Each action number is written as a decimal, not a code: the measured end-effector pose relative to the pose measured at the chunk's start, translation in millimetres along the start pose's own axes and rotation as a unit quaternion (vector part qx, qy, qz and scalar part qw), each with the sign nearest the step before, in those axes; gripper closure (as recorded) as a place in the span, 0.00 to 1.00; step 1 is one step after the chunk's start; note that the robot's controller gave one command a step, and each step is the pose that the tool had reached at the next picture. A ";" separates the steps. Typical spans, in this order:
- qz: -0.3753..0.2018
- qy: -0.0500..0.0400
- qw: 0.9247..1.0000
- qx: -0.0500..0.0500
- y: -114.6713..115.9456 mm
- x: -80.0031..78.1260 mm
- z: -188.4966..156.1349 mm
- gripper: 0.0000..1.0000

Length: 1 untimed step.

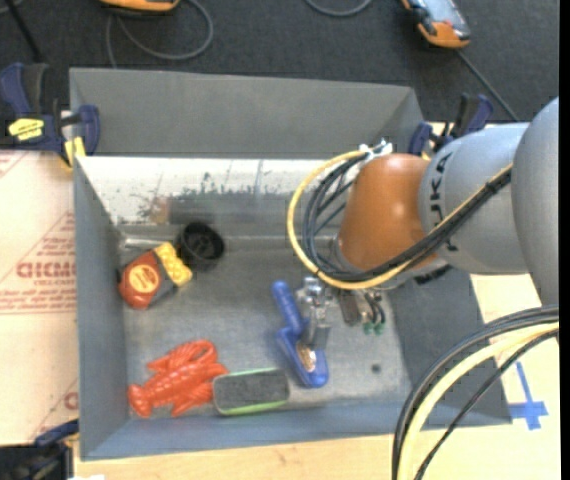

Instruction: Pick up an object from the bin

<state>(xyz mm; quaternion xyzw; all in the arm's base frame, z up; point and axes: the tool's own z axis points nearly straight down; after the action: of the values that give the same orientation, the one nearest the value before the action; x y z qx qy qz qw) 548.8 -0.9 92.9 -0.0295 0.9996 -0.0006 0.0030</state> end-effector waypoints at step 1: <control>0.000 0.000 1.000 0.000 -0.4 -0.1 -2.3 1.00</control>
Offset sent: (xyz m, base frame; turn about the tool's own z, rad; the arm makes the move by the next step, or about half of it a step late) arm 0.0000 0.0000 0.0360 0.0000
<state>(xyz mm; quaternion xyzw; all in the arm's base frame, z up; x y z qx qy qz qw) 548.9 -1.2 95.2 -0.0298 0.9996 -0.0008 0.0030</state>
